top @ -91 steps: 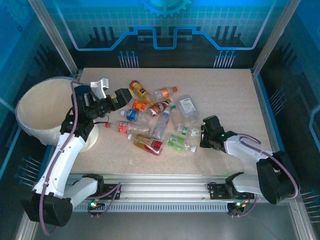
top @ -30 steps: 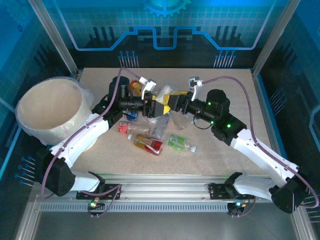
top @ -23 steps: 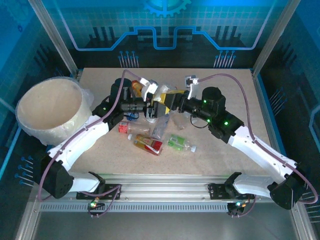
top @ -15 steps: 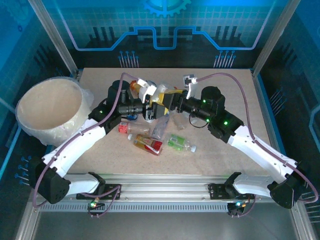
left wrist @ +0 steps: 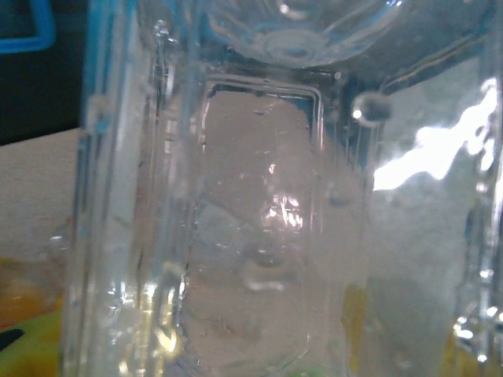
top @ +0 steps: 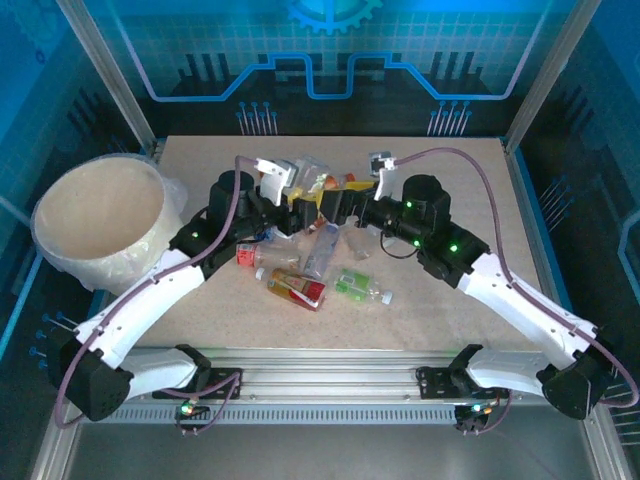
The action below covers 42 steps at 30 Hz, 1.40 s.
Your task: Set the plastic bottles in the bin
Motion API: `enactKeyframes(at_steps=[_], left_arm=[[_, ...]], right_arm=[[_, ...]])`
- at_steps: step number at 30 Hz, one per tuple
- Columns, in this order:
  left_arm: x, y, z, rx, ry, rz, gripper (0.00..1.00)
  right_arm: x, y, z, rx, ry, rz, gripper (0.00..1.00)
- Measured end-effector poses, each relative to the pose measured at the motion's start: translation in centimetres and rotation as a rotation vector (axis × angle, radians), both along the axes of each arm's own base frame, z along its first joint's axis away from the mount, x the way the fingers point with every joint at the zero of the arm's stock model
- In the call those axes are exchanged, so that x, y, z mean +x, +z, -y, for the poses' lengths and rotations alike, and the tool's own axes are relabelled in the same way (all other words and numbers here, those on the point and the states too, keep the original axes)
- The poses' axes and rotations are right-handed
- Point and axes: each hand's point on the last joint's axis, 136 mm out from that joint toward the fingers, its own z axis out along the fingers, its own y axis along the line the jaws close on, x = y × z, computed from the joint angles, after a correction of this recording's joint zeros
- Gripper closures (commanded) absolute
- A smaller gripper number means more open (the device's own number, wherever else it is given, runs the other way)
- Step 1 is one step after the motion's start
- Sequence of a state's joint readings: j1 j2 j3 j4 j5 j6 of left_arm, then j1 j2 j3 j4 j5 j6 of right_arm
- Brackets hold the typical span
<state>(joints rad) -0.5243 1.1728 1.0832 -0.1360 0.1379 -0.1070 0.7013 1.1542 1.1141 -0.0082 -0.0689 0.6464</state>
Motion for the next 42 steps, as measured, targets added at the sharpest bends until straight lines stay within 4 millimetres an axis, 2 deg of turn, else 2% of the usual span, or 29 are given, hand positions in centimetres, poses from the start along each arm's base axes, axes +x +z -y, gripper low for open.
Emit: enactKeyframes(at_steps=[4, 7, 16, 21, 24, 33, 37, 42], left_arm=[[0.3, 1.0, -2.9, 0.013, 0.130, 0.024, 0.60], [0.0, 2.4, -5.8, 0.011, 0.234, 0.057, 0.60], [-2.3, 6.6, -14.1, 0.075, 0.542, 0.150, 0.61], [-2.6, 9.2, -20.0, 0.139, 0.796, 0.189, 0.61], [-2.9, 9.9, -23.8, 0.168, 0.939, 0.194, 0.61], [-5.8, 8.0, -34.3, 0.244, 1.319, 0.084, 0.61], [-6.7, 6.6, -36.7, 0.206, 1.406, 0.031, 0.60], [-6.7, 2.9, -39.8, 0.156, 1.495, -0.086, 0.60]], right_arm=[[0.0, 0.4, 0.8, -0.016, -0.032, 0.035, 0.00], [0.1, 0.3, 1.5, -0.038, -0.063, 0.057, 0.00], [0.7, 0.1, 3.1, -0.102, -0.144, 0.094, 0.00], [0.7, -0.6, 3.2, -0.152, -0.140, 0.130, 0.00], [0.6, -0.8, 3.3, -0.173, -0.131, 0.148, 0.00], [0.2, -0.5, 3.7, -0.188, -0.114, 0.172, 0.00], [0.1, -0.5, 3.7, -0.186, -0.105, 0.172, 0.00], [0.0, -0.6, 3.5, -0.187, -0.095, 0.170, 0.00]])
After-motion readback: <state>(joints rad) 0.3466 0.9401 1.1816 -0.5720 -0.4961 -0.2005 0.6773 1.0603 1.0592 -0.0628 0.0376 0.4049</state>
